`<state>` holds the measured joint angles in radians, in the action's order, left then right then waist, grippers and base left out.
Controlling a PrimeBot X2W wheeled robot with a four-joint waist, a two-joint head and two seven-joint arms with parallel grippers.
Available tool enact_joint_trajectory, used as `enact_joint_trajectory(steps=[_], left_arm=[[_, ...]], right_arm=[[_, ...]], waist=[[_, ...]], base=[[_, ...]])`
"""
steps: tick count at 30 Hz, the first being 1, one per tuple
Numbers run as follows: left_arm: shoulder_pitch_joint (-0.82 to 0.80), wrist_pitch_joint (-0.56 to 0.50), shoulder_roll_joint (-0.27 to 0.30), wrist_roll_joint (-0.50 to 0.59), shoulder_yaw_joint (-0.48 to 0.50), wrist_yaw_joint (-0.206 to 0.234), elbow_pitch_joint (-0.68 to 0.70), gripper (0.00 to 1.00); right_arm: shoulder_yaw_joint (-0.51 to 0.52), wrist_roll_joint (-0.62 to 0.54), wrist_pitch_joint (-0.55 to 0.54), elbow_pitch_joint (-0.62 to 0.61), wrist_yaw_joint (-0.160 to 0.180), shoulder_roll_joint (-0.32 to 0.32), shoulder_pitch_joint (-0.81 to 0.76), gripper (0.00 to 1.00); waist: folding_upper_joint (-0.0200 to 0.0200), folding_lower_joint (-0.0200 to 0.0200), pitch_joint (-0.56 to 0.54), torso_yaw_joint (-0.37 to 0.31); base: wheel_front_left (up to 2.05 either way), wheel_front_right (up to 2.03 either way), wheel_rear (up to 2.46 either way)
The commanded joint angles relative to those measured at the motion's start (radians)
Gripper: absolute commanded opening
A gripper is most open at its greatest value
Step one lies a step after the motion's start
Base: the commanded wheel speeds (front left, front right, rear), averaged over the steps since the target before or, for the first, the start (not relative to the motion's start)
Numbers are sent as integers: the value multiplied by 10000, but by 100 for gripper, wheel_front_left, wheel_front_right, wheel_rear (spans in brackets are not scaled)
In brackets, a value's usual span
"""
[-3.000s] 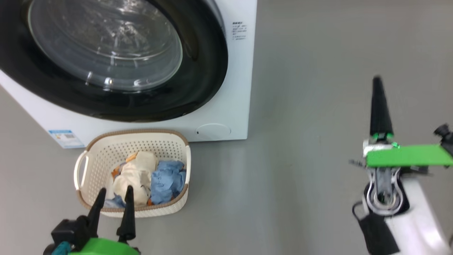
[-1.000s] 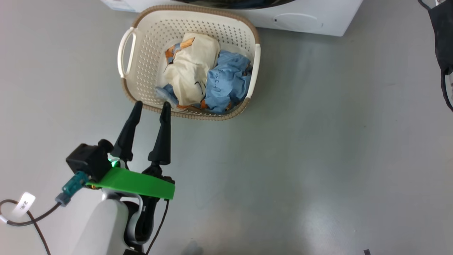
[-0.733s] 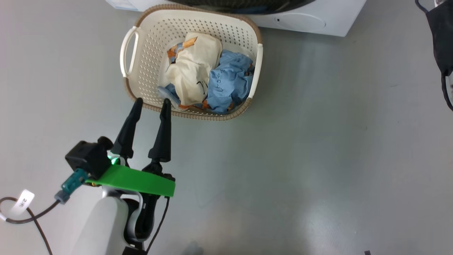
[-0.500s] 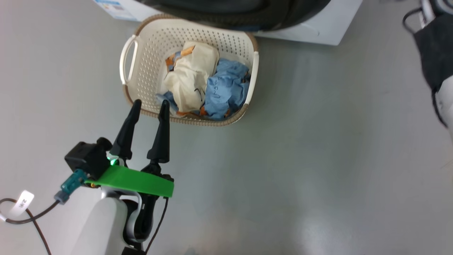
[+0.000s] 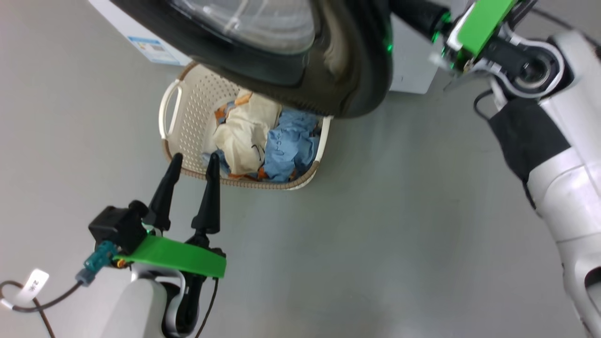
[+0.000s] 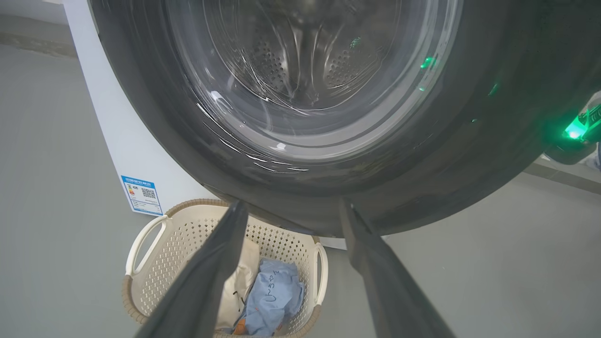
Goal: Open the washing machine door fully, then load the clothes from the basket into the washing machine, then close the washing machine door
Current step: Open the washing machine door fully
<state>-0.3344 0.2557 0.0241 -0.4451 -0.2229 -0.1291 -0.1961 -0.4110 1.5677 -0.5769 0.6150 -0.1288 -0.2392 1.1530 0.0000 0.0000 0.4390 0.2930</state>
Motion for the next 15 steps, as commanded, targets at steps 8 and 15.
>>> enact_joint_trajectory(steps=[8,15], left_arm=[[494,61,262,235,412,-16,136,100],[828,61,262,404,499,-16,132,100]], right_arm=[[-289,212,-276,-846,-19,553,-1055,0],[-563,250,-515,-1396,-19,770,-1917,0]], waist=[[0,0,-675,-121],[0,0,-1149,-97]], base=[[0,0,0],[0,0,0]])
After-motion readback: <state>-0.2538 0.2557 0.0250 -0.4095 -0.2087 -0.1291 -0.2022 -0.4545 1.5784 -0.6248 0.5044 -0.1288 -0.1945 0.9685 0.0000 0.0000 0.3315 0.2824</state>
